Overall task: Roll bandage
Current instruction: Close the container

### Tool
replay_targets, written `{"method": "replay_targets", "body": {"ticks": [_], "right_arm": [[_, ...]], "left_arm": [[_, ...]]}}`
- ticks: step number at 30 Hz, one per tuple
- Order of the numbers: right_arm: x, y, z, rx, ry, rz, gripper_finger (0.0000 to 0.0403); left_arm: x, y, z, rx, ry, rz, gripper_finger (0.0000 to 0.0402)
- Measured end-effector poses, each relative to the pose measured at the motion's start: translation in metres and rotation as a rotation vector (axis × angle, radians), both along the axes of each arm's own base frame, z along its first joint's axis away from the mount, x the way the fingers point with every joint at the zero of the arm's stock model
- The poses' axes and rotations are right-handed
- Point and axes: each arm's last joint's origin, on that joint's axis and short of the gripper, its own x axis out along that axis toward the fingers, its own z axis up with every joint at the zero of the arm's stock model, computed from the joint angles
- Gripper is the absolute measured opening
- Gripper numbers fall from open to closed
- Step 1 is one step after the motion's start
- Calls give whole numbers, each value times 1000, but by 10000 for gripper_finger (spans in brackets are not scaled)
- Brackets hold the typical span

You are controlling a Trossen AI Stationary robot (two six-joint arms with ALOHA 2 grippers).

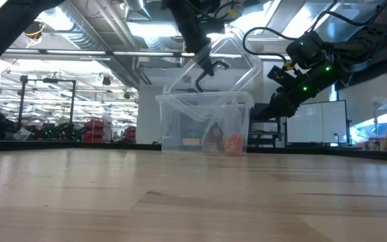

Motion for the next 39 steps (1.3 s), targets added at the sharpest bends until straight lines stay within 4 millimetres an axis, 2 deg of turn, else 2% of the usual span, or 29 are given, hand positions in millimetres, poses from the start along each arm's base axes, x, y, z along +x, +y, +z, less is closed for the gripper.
{"method": "replay_targets", "body": {"ticks": [4, 9, 14, 17, 23, 31, 39], "right_arm": [[0, 0, 0, 2, 2, -1, 92], [0, 0, 0, 6, 0, -2, 92], [0, 0, 0, 21, -12, -11, 92], [0, 0, 0, 22, -11, -11, 92], [0, 0, 0, 23, -10, -11, 92], [0, 0, 0, 35, -17, -18, 92], [0, 0, 0, 44, -22, -14, 92]], "left_arm": [[4, -13, 0, 146, 85, 0, 27], [0, -32, 18, 384, 181, 39, 26], [-4, -32, 26, 502, 247, 74, 26], [-5, -21, 17, 481, 262, 111, 26], [6, -5, -22, 369, 278, 100, 26], [28, -13, -55, 353, 320, 62, 27], [39, -21, -67, 347, 303, 59, 50]]}}
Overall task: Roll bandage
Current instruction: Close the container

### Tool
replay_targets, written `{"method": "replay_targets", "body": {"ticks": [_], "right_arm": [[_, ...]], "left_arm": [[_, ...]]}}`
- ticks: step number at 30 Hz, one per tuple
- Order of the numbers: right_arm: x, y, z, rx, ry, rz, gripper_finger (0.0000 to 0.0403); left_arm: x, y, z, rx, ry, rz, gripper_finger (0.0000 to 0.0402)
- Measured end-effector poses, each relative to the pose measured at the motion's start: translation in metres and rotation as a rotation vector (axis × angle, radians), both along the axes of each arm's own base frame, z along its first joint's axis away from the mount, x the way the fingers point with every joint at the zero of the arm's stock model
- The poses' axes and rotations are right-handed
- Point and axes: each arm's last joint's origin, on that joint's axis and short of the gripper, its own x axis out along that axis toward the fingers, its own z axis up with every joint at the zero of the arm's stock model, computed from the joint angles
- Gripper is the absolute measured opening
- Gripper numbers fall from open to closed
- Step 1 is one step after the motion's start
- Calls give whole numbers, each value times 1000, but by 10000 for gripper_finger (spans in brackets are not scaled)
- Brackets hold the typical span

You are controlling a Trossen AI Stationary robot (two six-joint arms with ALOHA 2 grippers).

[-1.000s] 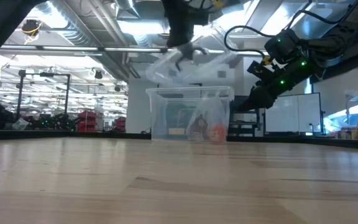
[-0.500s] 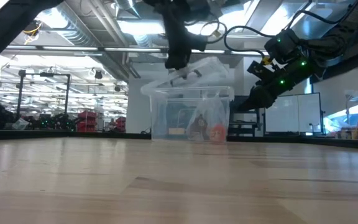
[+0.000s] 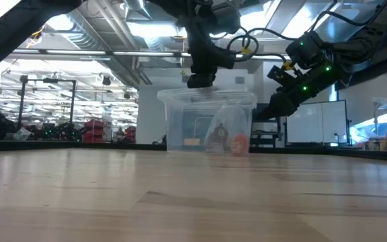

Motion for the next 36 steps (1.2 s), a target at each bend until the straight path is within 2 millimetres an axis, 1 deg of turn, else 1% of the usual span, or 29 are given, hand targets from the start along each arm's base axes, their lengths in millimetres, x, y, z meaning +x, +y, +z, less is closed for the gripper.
{"method": "replay_targets", "body": {"ticks": [5, 10, 17, 22, 26, 32, 36], "right_arm": [[0, 0, 0, 0, -2, 0, 92], [0, 0, 0, -1, -3, -1, 92], [0, 0, 0, -1, -4, -1, 91], [0, 0, 0, -1, -4, -1, 91], [1, -1, -2, 5, 6, -1, 91], [2, -1, -8, 18, 27, -2, 92], [2, -1, -8, 15, 28, -8, 92]], "left_arm": [[3, 4, -1, -5, -48, 19, 49], [4, -1, -2, -14, -63, 31, 43], [9, -15, -3, -28, -76, 15, 60], [7, -10, -3, -30, -80, 27, 72], [6, -9, -1, -26, -76, 27, 102], [9, -23, 4, 0, -14, -47, 171], [8, -33, 11, 49, 45, -67, 197]]}}
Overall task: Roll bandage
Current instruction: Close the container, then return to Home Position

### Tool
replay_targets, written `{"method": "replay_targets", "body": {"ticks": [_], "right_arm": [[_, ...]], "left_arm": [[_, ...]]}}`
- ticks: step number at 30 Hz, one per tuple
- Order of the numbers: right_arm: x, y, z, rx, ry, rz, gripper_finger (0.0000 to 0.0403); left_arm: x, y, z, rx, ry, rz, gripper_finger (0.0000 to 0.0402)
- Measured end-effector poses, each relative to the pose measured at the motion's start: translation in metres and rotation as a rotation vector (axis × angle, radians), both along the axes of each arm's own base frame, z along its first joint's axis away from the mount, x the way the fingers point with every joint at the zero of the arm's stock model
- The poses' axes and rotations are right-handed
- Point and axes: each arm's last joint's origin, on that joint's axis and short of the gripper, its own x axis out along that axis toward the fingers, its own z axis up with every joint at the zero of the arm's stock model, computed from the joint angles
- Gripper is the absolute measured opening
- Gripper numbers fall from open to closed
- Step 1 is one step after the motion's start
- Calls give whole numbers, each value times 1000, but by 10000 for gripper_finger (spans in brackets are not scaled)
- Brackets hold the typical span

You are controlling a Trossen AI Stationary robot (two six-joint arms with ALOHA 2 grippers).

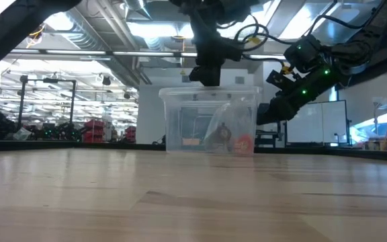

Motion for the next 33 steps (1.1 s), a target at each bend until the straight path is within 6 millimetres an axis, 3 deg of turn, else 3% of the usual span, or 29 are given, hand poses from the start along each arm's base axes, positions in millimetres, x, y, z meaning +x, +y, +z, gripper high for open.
{"method": "replay_targets", "body": {"ticks": [12, 17, 21, 24, 27, 30, 33], "right_arm": [[-6, 3, 4, 13, 33, -30, 92], [-22, 15, 23, 98, 1, -44, 92], [-32, 34, 39, 302, -108, 140, 92], [-25, 55, 43, 398, -134, 323, 92], [-11, 76, 36, 382, -79, 395, 92], [3, 89, 32, 310, -73, 397, 92], [14, 89, 28, 190, -90, 314, 92]], "left_arm": [[-8, -16, 38, -2, -71, 8, 203], [-39, -17, 76, -144, -221, 72, 203], [-67, -6, 101, -241, -306, 127, 203], [-86, 1, 120, -234, -360, 150, 203], [-103, 6, 138, -219, -408, 155, 203], [-116, 11, 150, -265, -464, 144, 203], [-130, 12, 162, -313, -523, 134, 203]]}}
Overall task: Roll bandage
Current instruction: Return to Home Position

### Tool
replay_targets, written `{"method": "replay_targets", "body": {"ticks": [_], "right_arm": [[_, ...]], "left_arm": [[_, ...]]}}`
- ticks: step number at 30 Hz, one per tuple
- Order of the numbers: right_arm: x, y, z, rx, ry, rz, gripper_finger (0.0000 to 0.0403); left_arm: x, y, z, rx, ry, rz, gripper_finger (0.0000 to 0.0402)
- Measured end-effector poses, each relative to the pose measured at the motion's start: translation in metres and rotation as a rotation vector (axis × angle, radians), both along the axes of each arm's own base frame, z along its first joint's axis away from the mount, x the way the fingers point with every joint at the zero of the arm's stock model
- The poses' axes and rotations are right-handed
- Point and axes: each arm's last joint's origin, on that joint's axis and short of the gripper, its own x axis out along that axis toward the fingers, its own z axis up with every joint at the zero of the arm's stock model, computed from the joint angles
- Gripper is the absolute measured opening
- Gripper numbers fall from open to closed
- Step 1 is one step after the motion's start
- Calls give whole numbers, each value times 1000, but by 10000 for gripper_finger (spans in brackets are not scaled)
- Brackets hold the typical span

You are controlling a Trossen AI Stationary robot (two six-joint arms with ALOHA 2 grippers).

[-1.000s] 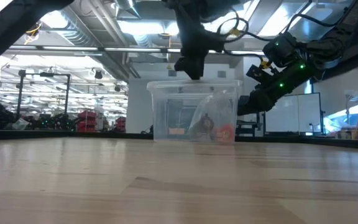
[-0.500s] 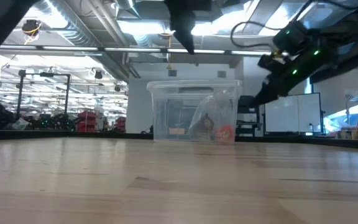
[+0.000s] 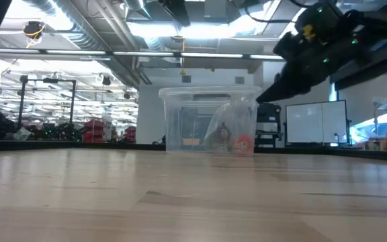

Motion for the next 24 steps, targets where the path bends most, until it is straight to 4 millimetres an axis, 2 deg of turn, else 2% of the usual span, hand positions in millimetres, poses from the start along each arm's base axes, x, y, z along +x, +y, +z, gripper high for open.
{"method": "replay_targets", "body": {"ticks": [7, 11, 16, 20, 24], "right_arm": [[7, -21, -9, -92, -5, -121, 92], [6, -33, -9, -138, -21, -180, 92], [5, -35, -8, -170, -13, -208, 92], [3, -21, 0, -99, -41, -112, 92], [-3, 3, 31, 1, -90, -2, 92]], "left_arm": [[-20, -10, 16, -20, -62, 14, 203], [-31, -19, 15, -30, -92, 16, 196], [-44, -39, 4, -52, -134, -3, 172], [-59, -57, -12, -76, -180, -25, 152], [-81, -76, -33, -181, -201, -61, 132]]}}
